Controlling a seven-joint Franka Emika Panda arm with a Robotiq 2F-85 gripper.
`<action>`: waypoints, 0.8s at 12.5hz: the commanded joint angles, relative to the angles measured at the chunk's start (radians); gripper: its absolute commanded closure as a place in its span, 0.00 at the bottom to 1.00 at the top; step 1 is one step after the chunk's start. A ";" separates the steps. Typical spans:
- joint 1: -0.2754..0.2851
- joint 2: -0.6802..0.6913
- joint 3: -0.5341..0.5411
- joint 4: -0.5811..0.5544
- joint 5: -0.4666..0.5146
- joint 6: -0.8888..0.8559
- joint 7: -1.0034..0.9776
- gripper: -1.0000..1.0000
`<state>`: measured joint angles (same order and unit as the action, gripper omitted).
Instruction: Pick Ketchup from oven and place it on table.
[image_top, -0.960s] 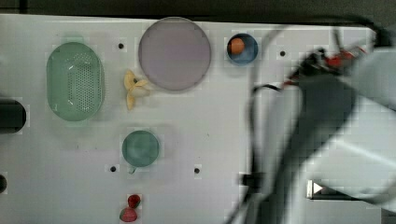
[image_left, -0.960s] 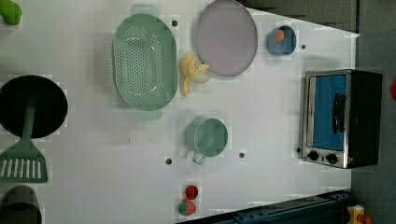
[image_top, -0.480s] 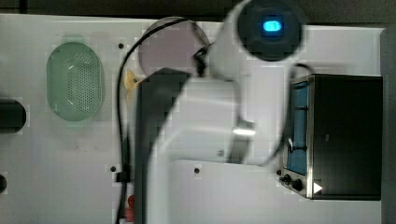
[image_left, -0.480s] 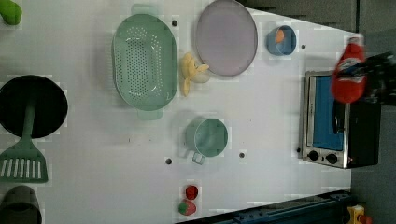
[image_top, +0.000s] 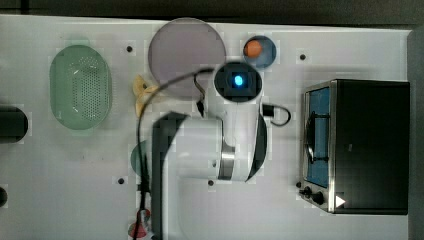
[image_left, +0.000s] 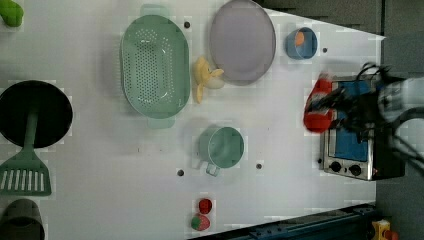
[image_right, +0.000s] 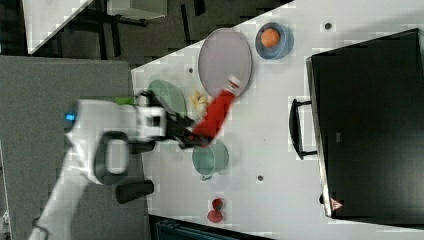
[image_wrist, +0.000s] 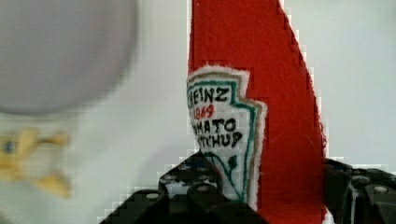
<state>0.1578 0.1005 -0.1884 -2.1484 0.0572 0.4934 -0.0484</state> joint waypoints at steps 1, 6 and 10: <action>-0.031 0.031 -0.012 -0.055 0.010 0.154 0.042 0.36; -0.017 0.169 0.003 -0.124 0.011 0.372 0.042 0.36; -0.012 0.236 0.010 -0.121 0.013 0.418 0.042 0.01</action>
<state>0.1333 0.3633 -0.1528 -2.2793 0.0508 0.8784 -0.0408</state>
